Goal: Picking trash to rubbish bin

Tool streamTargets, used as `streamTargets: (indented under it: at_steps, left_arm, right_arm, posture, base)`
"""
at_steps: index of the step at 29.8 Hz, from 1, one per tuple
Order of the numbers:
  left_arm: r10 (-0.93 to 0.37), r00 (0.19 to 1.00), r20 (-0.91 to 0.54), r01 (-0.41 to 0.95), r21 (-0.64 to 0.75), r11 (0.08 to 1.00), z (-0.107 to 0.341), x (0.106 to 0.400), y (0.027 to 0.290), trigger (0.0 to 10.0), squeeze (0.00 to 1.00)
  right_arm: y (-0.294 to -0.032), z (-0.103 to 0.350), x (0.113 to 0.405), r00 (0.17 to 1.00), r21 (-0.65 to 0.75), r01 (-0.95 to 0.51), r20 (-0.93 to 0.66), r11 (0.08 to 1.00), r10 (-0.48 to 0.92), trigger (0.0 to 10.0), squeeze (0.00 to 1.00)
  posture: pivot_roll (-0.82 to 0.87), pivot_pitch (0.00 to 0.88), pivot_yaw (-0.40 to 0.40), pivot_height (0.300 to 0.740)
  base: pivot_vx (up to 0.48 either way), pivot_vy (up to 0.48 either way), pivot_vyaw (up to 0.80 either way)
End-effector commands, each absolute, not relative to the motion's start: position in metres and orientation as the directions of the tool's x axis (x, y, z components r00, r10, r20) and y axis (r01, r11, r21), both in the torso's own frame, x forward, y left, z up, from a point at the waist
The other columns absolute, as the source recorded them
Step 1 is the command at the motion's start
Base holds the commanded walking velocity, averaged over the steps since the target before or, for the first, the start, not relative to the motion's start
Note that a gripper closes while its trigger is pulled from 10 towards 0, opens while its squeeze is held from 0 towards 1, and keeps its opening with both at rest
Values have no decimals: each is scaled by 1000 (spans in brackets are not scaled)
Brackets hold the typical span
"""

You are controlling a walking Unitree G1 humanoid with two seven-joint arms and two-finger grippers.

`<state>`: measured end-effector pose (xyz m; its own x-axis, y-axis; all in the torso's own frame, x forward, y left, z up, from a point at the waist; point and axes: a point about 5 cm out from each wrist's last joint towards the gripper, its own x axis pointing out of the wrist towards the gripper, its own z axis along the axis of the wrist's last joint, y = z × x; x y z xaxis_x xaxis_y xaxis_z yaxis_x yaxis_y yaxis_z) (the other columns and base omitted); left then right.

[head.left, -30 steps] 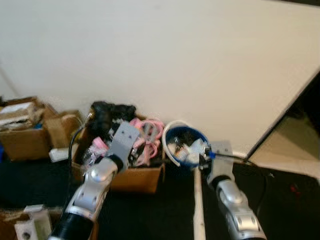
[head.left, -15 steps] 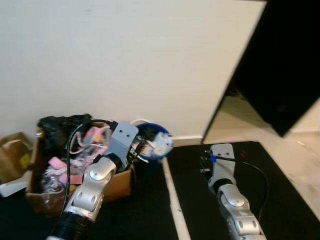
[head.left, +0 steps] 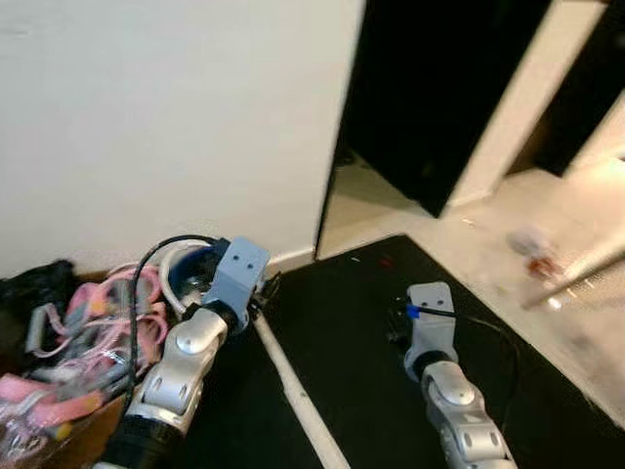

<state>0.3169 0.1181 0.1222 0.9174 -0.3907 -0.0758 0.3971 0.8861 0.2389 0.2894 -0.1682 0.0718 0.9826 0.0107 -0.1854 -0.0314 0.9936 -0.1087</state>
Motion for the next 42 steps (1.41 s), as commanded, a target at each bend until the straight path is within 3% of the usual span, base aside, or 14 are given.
streamTargets:
  at_steps: [1,42]
  left_arm:
    - [-394,916,-73,400,222,889,120,316,113,10000,0]
    - [-378,925,-46,380,174,909,123,316,115,10000,0]
  right_arm:
    - [-174,70,288,981,-115,-12,-193,993,-10,10000,0]
    - [-176,70,287,982,-111,-2,-188,994,-19,10000,0]
  posture:
    - [-101,41,-27,740]
    - [-102,49,-34,740]
  base:
    - [0,0,-800]
    - [0,0,-800]
